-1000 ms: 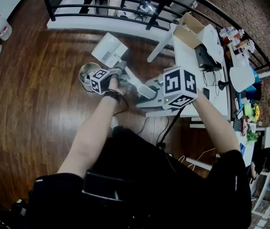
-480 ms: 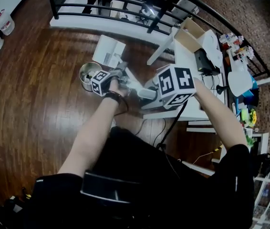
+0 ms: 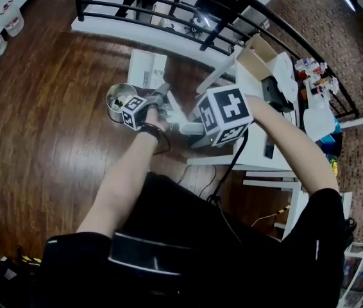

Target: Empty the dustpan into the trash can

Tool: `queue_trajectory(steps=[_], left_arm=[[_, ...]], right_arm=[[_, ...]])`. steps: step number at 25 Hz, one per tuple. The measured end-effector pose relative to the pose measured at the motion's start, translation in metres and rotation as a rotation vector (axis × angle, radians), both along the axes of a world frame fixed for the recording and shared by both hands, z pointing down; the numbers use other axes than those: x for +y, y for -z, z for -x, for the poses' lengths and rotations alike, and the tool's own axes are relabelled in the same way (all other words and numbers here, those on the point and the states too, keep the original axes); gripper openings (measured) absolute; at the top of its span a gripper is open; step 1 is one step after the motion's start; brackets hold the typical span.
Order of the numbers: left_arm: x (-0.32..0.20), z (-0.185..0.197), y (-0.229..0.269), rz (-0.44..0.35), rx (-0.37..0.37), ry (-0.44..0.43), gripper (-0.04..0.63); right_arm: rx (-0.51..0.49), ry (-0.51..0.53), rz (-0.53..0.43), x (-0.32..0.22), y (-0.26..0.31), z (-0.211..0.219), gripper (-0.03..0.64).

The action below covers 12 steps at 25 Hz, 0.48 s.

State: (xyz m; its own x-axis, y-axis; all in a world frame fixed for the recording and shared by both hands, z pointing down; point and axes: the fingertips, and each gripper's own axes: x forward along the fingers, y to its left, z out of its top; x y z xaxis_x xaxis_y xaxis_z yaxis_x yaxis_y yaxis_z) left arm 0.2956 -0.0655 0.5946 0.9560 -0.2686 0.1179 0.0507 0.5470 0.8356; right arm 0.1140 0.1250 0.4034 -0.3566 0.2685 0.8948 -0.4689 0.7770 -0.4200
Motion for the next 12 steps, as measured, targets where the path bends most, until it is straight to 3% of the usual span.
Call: queue_trajectory(steps=[7,12], left_arm=[[-0.013,0.006,0.006,0.014,0.053,0.067,0.155],[-0.018,0.013,0.008,0.029,0.082,0.109,0.155]], right_arm=[[0.129,0.154,0.078,-0.001,0.0,-0.003,0.005],[0.158,0.242,0.127,-0.001,0.006,0.003,0.005]])
